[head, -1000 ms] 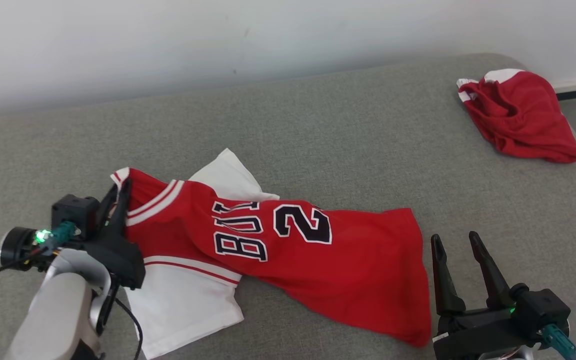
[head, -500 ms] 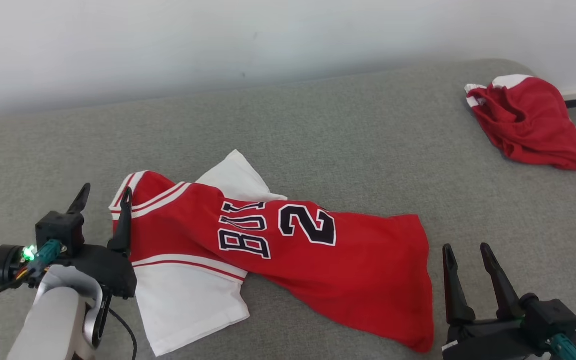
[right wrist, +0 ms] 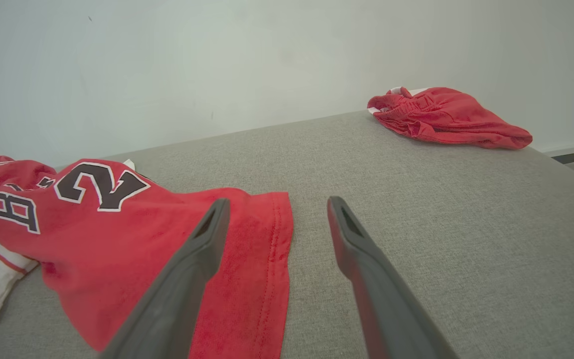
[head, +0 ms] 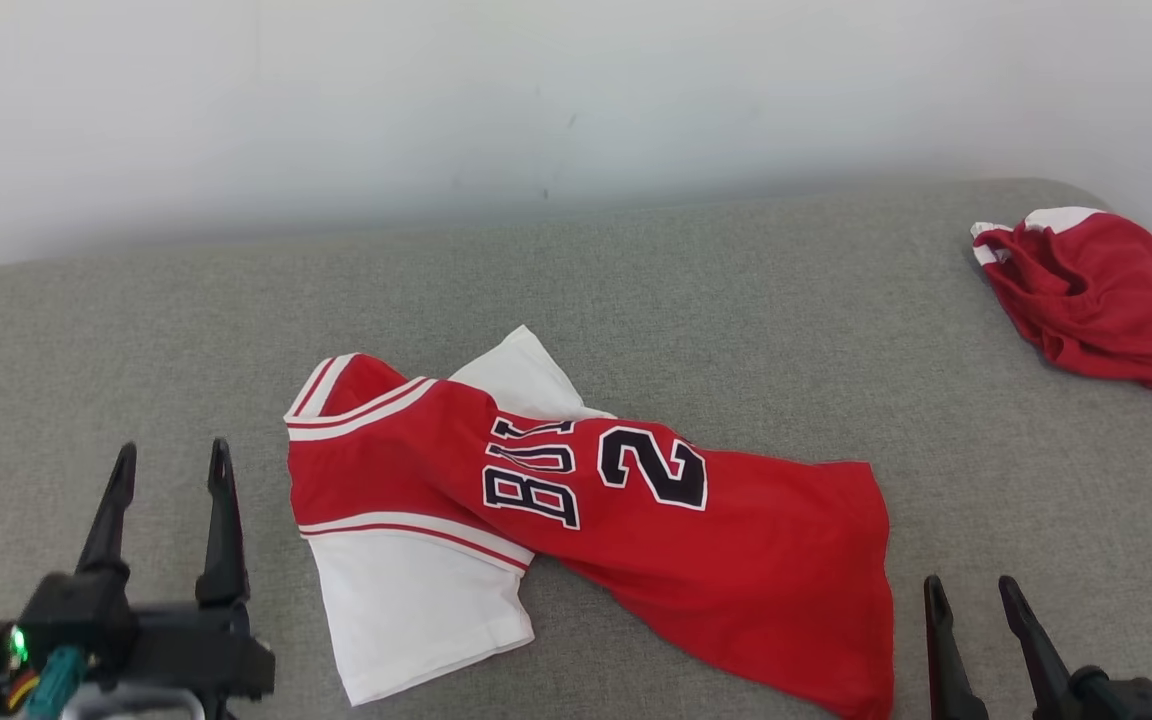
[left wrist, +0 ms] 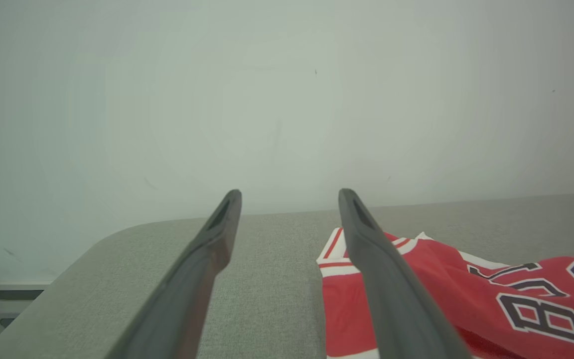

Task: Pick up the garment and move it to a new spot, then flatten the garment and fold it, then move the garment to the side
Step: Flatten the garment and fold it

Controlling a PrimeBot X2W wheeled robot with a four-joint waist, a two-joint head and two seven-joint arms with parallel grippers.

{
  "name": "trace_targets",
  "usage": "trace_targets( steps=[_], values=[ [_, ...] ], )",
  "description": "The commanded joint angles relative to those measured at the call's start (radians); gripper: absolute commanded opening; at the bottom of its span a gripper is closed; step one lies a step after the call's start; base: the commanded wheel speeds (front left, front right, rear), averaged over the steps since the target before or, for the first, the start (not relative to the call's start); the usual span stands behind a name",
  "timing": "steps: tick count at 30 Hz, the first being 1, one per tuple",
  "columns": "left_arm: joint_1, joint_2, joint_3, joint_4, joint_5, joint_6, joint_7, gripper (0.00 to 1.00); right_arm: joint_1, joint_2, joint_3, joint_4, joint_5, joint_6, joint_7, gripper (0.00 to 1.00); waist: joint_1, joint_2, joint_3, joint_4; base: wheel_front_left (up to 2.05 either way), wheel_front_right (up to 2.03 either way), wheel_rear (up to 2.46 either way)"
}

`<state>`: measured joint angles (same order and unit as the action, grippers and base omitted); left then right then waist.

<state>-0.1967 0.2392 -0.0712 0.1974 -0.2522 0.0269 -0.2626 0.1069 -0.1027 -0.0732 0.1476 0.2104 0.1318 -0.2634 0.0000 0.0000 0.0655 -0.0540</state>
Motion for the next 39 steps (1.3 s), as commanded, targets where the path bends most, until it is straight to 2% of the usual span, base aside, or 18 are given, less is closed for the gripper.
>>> trace_targets(
  steps=[1, 5, 12, 17, 27, 39],
  values=[
    [0.051, -0.014, 0.013, -0.034, 0.007, 0.009, -0.003, 1.0, 0.023, -0.002, -0.001, 0.003, 0.006, -0.003, -0.001, 1.0, 0.0, 0.0, -0.008, 0.004, 0.0, 0.0, 0.0],
    [0.148, -0.048, 0.032, -0.098, 0.022, 0.024, -0.003, 1.0, 0.065, -0.005, 0.022, 0.019, 0.01, -0.003, -0.001, 1.0, 0.0, 0.0, -0.018, 0.01, 0.0, 0.0, 0.0],
    [0.24, -0.093, 0.013, -0.079, 0.026, 0.005, -0.003, 1.0, 0.111, 0.001, 0.06, 0.064, 0.025, -0.003, 0.005, 1.0, 0.0, 0.0, -0.02, 0.019, 0.0, 0.0, 0.0],
    [0.263, -0.123, -0.027, 0.006, 0.011, -0.028, -0.003, 1.0, 0.098, 0.001, 0.082, 0.135, 0.039, -0.003, 0.014, 1.0, 0.0, 0.0, -0.01, 0.02, 0.0, 0.0, 0.0],
    [0.189, -0.153, -0.081, 0.226, -0.006, -0.094, -0.003, 1.0, 0.015, 0.005, 0.12, 0.268, 0.047, -0.003, 0.006, 1.0, 0.0, 0.0, 0.014, 0.017, 0.0, 0.0, 0.0],
    [0.116, -0.177, -0.08, 0.387, -0.018, -0.122, -0.003, 1.0, -0.044, -0.001, 0.149, 0.365, 0.066, -0.003, 0.001, 1.0, 0.0, 0.0, 0.023, 0.007, 0.0, 0.0, 0.0]
  ],
)
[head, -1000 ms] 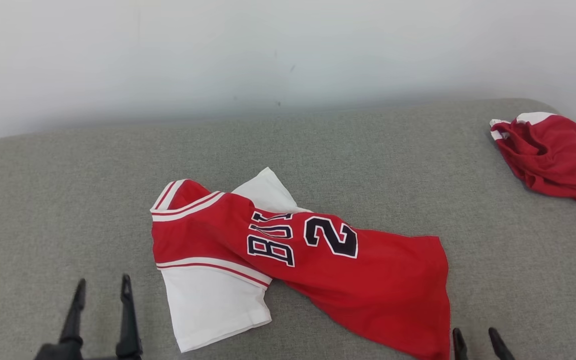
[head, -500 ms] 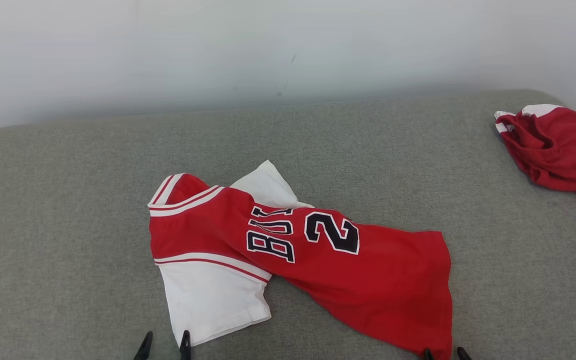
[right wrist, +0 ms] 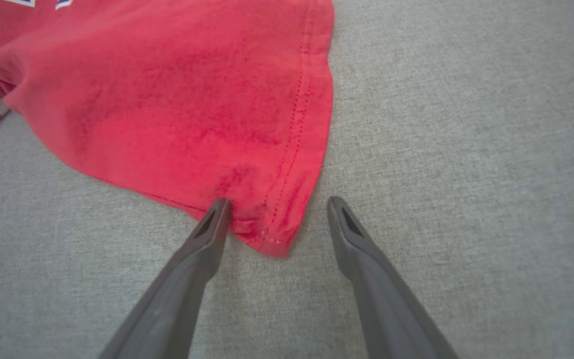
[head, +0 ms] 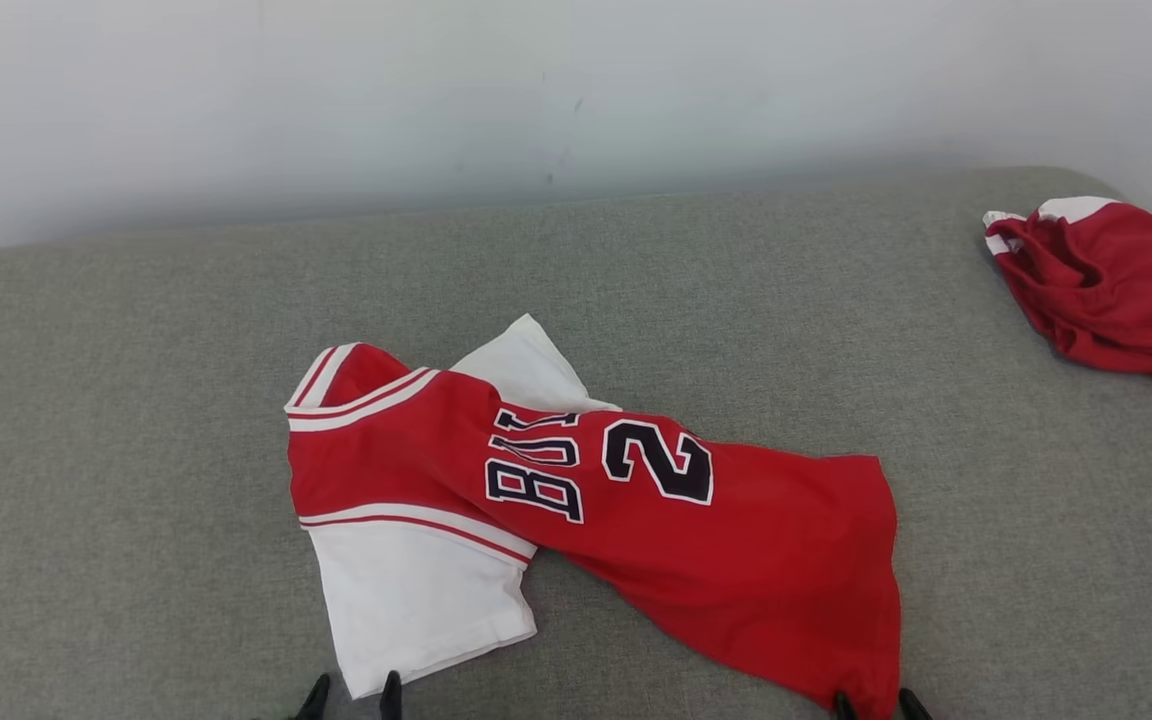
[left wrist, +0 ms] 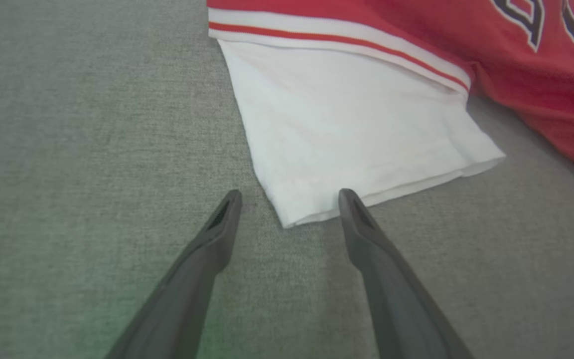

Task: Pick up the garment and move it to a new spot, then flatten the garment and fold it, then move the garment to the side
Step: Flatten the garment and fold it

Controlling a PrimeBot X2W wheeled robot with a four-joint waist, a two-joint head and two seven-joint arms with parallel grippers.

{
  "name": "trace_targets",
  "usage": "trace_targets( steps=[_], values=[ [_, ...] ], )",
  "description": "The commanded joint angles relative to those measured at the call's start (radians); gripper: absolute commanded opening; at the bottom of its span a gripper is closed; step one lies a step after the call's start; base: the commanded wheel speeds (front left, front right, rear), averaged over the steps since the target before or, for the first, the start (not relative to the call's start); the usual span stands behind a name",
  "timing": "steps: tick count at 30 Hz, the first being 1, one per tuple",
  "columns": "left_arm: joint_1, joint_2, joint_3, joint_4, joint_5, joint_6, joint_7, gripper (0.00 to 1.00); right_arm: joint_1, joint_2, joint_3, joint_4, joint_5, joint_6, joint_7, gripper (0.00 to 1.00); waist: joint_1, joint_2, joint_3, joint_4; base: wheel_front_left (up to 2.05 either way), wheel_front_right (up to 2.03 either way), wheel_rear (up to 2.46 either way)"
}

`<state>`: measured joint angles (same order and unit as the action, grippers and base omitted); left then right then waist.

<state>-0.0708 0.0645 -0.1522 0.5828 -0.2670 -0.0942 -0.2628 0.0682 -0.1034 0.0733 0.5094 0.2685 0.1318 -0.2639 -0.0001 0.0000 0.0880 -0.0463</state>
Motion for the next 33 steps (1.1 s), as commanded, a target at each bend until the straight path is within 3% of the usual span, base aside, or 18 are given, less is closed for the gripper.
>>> trace_targets(
  steps=[1, 3, 4, 5, 15, 20, 25, 33],
  values=[
    [-0.016, -0.004, 0.003, 0.01, -0.006, -0.002, -0.002, 1.0, -0.009, 0.0, 0.005, 0.007, 0.009, -0.003, 0.001, 1.0, 0.0001, 0.0, 0.002, -0.002, 0.0, 0.0, 0.0],
    [-0.023, -0.008, -0.003, 0.038, -0.013, -0.009, -0.002, 1.0, -0.014, 0.003, 0.014, 0.019, 0.019, -0.003, 0.001, 1.0, 0.0001, 0.0, 0.003, -0.003, 0.0, 0.0, 0.0],
    [-0.03, -0.009, -0.004, 0.051, -0.022, -0.011, -0.002, 0.82, -0.018, 0.003, 0.019, 0.019, 0.018, -0.003, 0.001, 0.32, 0.0001, 0.0, 0.004, -0.004, 0.0, 0.0, 0.0],
    [-0.037, -0.01, -0.008, 0.063, -0.031, -0.016, -0.001, 0.0, -0.021, 0.004, 0.021, 0.017, 0.018, -0.003, 0.001, 0.0, 0.0001, 0.0, 0.004, -0.004, 0.0, 0.0, 0.0],
    [-0.032, -0.014, -0.006, 0.017, -0.088, -0.03, -0.002, 0.0, 0.05, -0.01, 0.021, -0.088, 0.024, -0.003, 0.0, 0.0, 0.0001, 0.0, -0.002, 0.0, 0.0, 0.0, 0.0],
    [0.008, -0.014, 0.048, -0.141, -0.104, -0.032, -0.002, 0.0, 0.093, -0.038, 0.037, -0.218, 0.021, -0.003, 0.0, 0.0, 0.0001, 0.0, 0.003, -0.01, 0.0, 0.0, 0.0],
    [-0.01, -0.012, 0.078, -0.283, -0.098, -0.033, -0.002, 0.0, 0.034, -0.082, 0.035, -0.322, 0.02, -0.003, 0.019, 0.0, 0.0001, 0.0, 0.009, -0.013, 0.0, 0.0, 0.0],
    [-0.259, 0.108, 0.046, -0.423, -0.107, -0.035, 0.096, 0.0, -0.193, -0.189, 0.102, -0.407, 0.067, -0.003, 0.105, 0.0, 0.0001, 0.0, 0.044, -0.01, 0.0, 0.0, 0.0]
  ],
)
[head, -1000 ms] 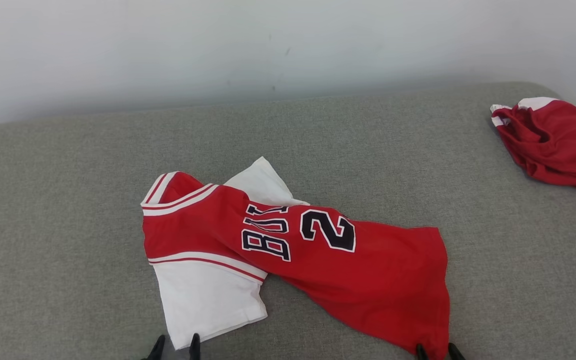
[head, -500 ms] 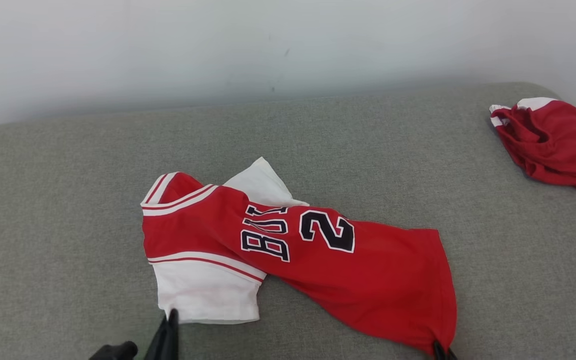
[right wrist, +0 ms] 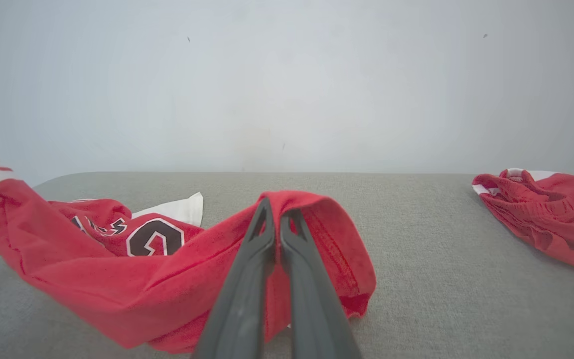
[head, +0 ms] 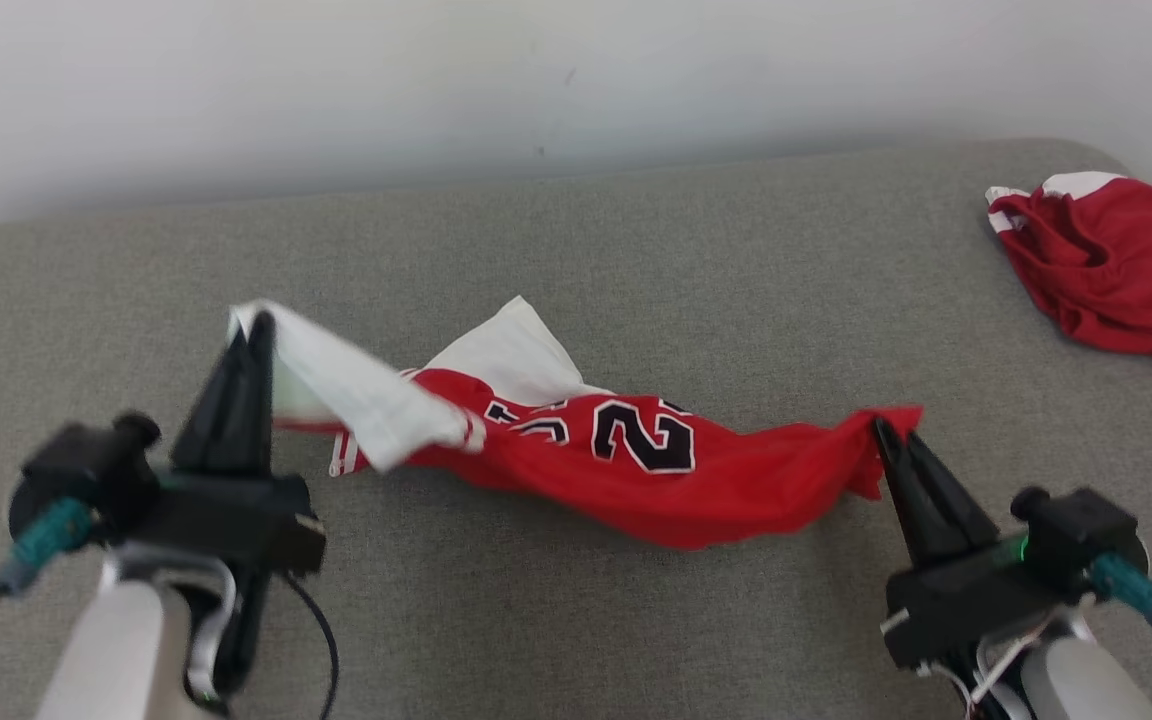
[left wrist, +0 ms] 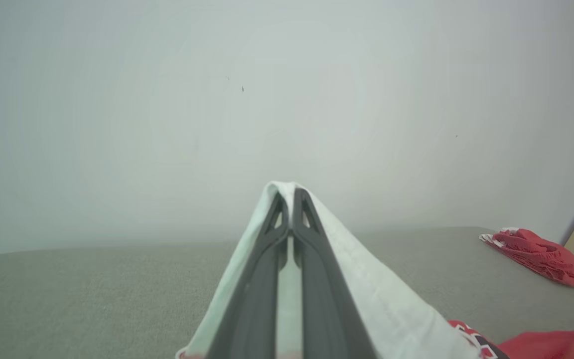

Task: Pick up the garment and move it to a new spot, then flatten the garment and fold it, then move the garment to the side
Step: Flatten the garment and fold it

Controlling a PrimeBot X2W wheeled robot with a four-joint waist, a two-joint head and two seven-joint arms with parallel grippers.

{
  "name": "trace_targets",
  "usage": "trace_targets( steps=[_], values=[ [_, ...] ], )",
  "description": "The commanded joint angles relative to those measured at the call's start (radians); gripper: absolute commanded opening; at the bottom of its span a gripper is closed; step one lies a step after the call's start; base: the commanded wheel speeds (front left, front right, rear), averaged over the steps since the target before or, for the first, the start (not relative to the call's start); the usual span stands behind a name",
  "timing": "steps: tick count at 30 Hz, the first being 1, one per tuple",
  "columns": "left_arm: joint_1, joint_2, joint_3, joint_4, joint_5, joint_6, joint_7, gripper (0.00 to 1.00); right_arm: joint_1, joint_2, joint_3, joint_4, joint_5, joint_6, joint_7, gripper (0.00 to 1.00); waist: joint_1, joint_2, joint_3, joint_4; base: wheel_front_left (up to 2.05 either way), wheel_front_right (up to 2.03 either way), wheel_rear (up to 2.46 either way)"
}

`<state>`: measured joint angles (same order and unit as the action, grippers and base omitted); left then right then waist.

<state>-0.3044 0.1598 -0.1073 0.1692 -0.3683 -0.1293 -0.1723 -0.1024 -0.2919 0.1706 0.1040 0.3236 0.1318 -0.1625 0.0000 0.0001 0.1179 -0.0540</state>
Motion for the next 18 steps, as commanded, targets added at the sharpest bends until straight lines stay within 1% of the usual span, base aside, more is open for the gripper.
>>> trace_targets(
  steps=[1, 5, 8, 10, 12, 14, 18],
  values=[
    [-0.071, 0.028, 0.0, -0.02, -0.019, 0.0, 0.025, 0.0, -0.063, -0.014, 0.018, 0.001, 0.021, -0.003, 0.013, 0.0, 0.0, -0.0001, 0.027, -0.004, 0.0, 0.0, 0.0],
    [-0.273, 0.094, -0.013, -0.033, -0.082, -0.001, 0.103, 0.0, -0.258, -0.062, 0.058, 0.032, 0.057, -0.003, 0.038, 0.0, 0.0, -0.0001, 0.103, -0.014, 0.0, 0.0, 0.0],
    [-0.448, 0.14, -0.039, 0.0, -0.1, -0.001, 0.147, 0.0, -0.438, -0.089, 0.084, 0.076, 0.095, -0.003, 0.061, 0.0, 0.0, -0.0001, 0.175, -0.018, 0.0, 0.0, 0.0],
    [-0.574, 0.155, -0.055, 0.045, -0.126, -0.001, 0.181, 0.0, -0.569, -0.109, 0.093, 0.109, 0.124, -0.003, 0.083, 0.0, 0.0, -0.0001, 0.232, -0.019, 0.0, 0.0, 0.0],
    [-0.713, 0.171, -0.071, 0.104, -0.145, 0.0, 0.201, 0.0, -0.705, -0.114, 0.097, 0.152, 0.172, -0.003, 0.105, 0.0, 0.0, -0.0001, 0.286, -0.022, 0.0, 0.0, 0.0],
    [-0.844, 0.19, -0.112, 0.157, -0.132, 0.0, 0.206, 0.0, -0.834, -0.122, 0.106, 0.202, 0.214, -0.003, 0.134, 0.0, 0.0, -0.0001, 0.334, -0.026, 0.0, 0.0, 0.0],
    [-1.103, 0.21, -0.156, 0.279, -0.13, 0.0, 0.199, 0.0, -1.082, -0.11, 0.107, 0.305, 0.294, -0.003, 0.19, 0.0, 0.0, -0.0001, 0.421, -0.037, 0.0, 0.0, 0.0]
  ],
)
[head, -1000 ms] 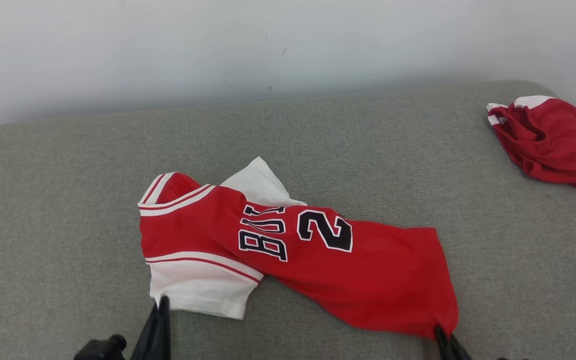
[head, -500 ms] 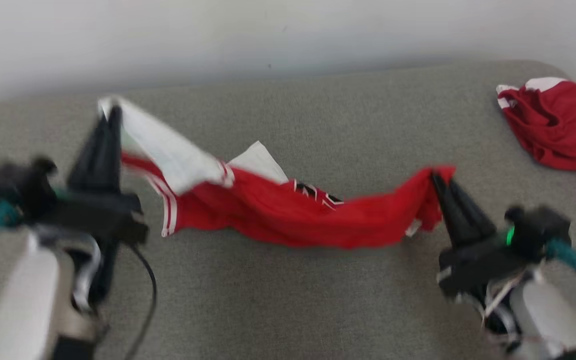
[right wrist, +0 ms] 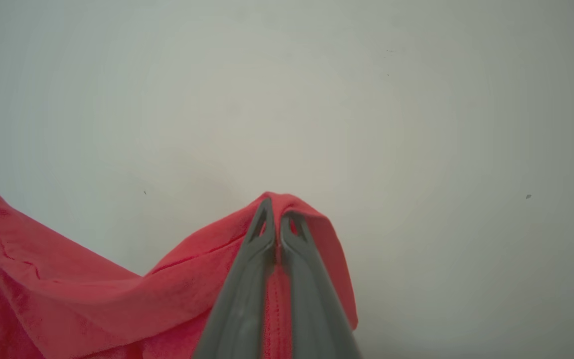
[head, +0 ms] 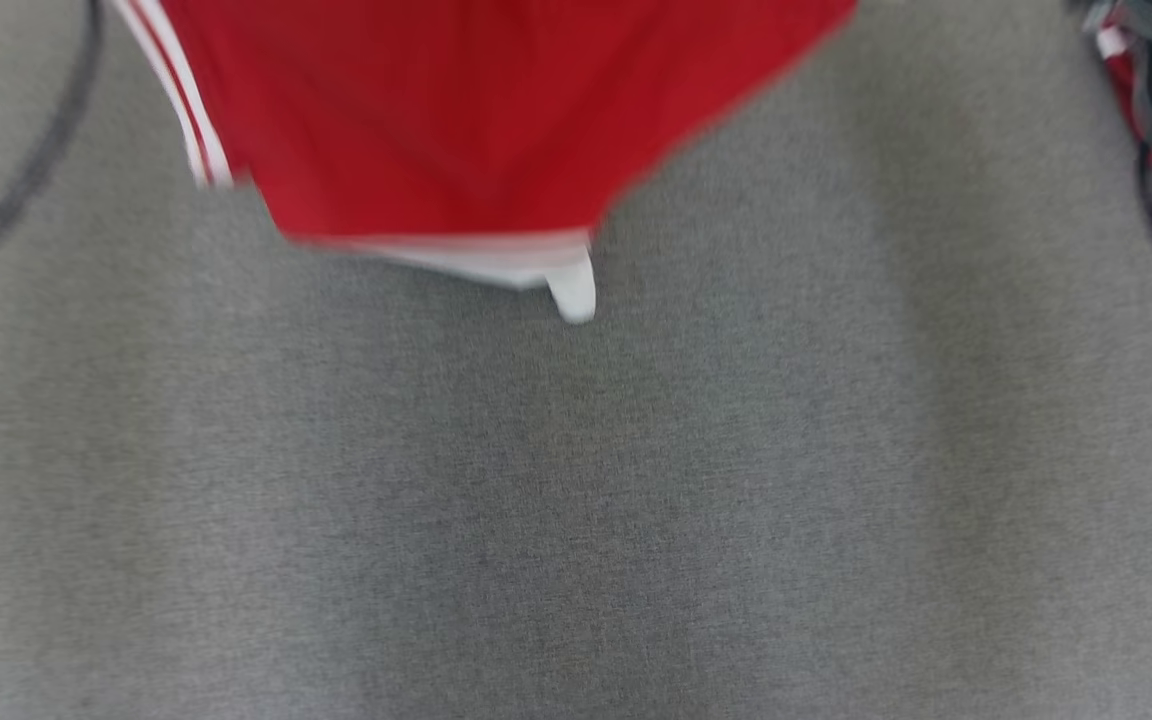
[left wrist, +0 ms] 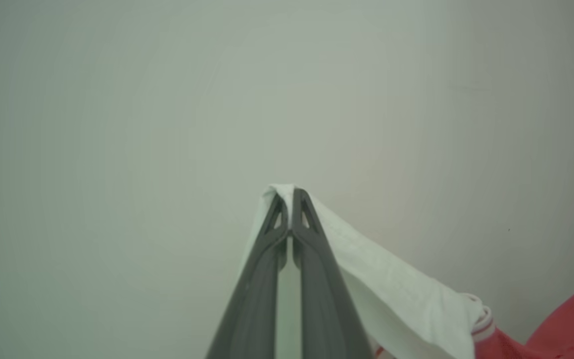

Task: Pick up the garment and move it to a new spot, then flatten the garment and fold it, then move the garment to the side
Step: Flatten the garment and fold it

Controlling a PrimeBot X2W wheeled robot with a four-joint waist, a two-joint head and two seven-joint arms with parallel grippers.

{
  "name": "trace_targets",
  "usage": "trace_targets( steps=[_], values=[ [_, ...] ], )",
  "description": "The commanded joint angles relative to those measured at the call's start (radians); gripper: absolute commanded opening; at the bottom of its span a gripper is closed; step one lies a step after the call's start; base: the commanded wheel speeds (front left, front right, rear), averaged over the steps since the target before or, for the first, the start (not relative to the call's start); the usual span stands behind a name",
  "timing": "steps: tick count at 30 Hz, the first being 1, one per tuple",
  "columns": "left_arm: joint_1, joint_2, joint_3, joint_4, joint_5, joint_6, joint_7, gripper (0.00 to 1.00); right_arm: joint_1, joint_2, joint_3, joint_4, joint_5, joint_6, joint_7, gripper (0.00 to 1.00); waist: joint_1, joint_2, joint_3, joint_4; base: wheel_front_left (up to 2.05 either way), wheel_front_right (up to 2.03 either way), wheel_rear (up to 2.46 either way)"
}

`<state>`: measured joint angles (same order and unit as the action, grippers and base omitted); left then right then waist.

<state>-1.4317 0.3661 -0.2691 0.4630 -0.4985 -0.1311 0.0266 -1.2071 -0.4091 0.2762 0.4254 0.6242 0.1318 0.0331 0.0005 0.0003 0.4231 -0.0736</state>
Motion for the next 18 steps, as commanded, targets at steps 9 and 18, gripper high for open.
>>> trace_targets(
  steps=[9, 18],
  values=[
    [-0.45, -0.001, -0.067, 0.229, 0.017, 0.001, -0.083, 0.0, -0.408, 0.023, 0.049, 0.191, 0.044, -0.003, 0.038, 0.0, -0.0005, -0.0003, 0.226, -0.031, 0.0, 0.0, 0.0],
    [-0.692, -0.032, -0.093, 0.414, -0.018, 0.001, -0.172, 0.0, -0.655, 0.02, 0.081, 0.367, 0.066, -0.003, 0.048, 0.0, -0.0005, -0.0003, 0.266, -0.014, 0.0, 0.0, 0.0]
  ],
)
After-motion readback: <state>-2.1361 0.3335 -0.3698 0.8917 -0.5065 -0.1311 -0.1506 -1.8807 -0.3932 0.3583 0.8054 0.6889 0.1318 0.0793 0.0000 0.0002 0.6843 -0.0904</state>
